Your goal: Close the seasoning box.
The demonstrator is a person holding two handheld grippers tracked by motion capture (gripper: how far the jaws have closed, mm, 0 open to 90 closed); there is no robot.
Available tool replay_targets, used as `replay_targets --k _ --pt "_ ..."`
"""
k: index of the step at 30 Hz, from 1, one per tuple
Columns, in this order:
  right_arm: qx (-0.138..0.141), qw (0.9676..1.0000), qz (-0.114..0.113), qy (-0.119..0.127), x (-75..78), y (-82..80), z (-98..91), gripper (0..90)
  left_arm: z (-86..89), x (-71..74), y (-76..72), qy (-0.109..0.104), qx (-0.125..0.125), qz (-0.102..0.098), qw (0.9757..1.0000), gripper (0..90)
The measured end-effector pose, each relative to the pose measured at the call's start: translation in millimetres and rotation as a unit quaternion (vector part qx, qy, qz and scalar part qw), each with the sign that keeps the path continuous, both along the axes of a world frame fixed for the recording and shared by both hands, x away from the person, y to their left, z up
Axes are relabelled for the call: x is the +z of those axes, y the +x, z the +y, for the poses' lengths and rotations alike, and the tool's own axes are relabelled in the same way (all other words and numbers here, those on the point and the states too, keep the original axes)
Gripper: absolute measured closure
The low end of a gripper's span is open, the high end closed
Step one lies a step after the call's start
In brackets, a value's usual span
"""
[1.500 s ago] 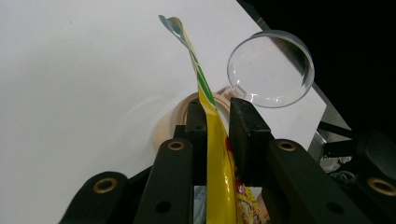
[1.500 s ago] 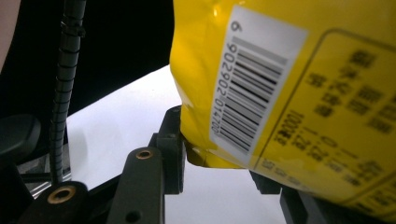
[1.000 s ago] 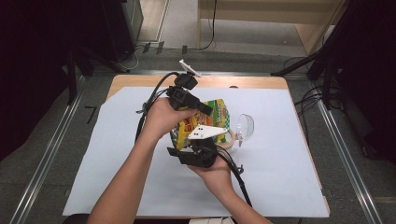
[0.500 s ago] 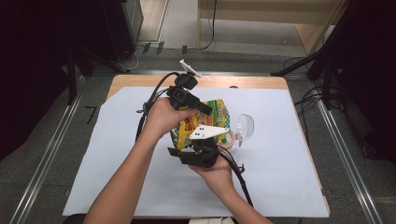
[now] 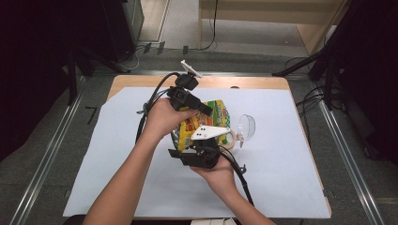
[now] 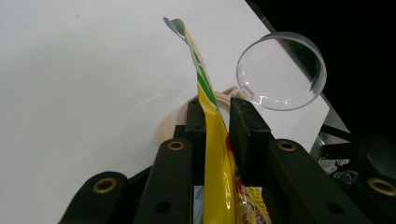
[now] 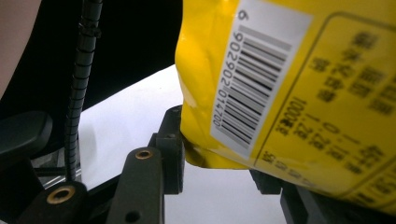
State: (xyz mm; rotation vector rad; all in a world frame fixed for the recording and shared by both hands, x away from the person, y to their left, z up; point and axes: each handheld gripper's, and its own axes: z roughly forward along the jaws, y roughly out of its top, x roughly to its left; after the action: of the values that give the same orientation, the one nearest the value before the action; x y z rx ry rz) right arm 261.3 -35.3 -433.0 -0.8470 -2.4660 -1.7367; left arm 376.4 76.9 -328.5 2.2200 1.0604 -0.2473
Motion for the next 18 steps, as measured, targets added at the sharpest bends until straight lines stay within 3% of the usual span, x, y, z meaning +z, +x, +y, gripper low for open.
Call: replay_targets --k 18 --pt "0.002 0.9999 -0.001 0.011 3.8 -2.8 2.2 61.8 0.1 7.0 -4.0 0.012 -0.001 -0.008 0.9999 78.1"
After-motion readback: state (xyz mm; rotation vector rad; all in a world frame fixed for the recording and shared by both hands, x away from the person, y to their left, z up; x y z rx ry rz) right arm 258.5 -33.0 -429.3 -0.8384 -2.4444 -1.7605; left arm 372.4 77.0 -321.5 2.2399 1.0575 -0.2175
